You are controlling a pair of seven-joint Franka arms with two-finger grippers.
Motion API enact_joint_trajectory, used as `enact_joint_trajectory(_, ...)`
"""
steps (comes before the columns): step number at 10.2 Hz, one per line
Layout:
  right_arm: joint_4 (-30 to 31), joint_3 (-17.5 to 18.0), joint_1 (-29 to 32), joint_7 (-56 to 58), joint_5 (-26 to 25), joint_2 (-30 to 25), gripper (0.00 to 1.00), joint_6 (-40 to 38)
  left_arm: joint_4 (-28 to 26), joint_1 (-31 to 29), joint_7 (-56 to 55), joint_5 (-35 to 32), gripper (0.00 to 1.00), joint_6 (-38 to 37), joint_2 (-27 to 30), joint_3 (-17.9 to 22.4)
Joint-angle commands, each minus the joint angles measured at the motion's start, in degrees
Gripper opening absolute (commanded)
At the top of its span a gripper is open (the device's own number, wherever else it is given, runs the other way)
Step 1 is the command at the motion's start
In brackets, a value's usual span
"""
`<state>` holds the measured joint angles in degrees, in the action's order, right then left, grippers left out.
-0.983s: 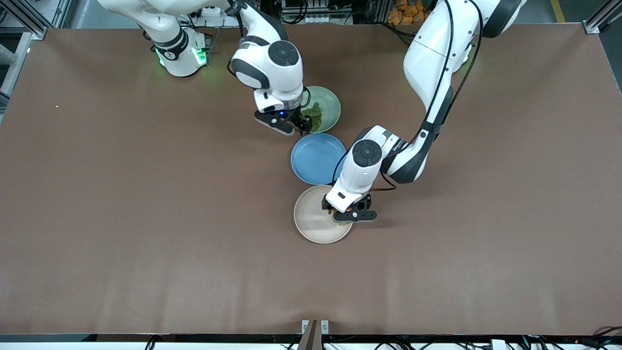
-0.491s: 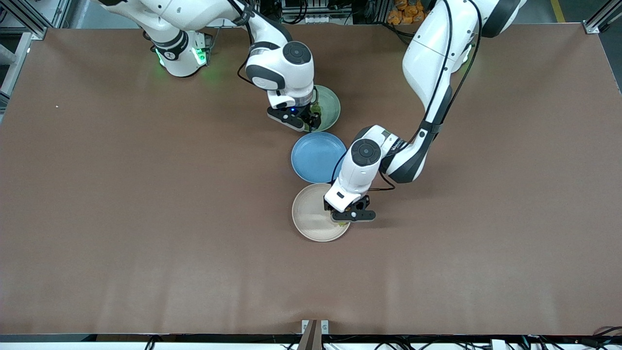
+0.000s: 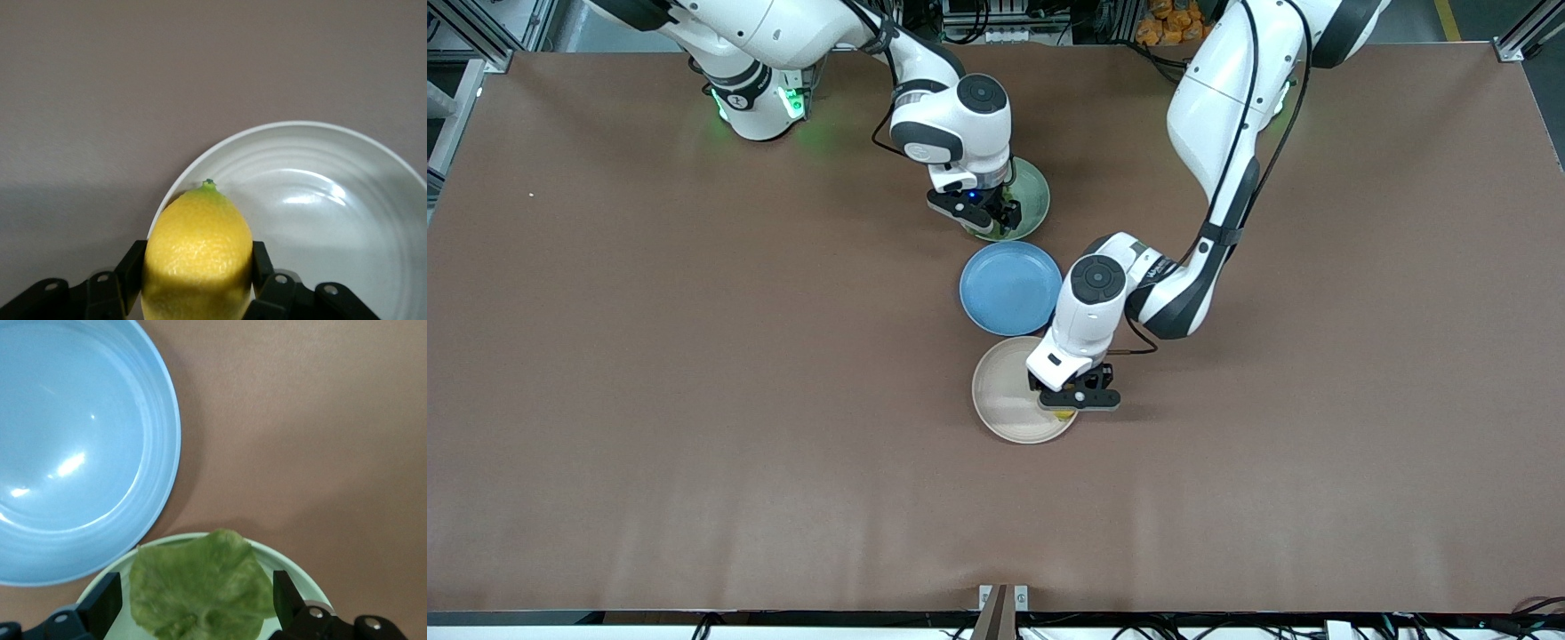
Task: Pick lemon and lettuce from plates
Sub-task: 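Close the left gripper on the lemon while the right gripper descends to lettuce, then carry the lemon off the plate with the left gripper while right grasps lettuce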
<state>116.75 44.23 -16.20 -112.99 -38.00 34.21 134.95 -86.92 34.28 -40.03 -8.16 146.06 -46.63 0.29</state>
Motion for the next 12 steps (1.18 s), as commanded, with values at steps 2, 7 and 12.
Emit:
enact_joint_trajectory(2,-1.2,0.5,-0.5,-3.5,-3.6,2.3,1.0,0.0,0.7,0.3,-2.0,-1.4,0.0,-3.4,2.3,0.5)
enact_joint_trajectory(7,-1.4,0.6,-0.5,-5.0,-6.4,3.2,0.19,0.0,0.3,-1.3,-2.8,-0.2,0.0,-7.4,7.5,0.5)
enact_joint_trajectory(12,-1.9,0.9,0.1,-6.0,-6.0,3.3,0.0,0.0,0.2,-10.1,13.3,-0.2,0.0,-27.4,20.9,0.3)
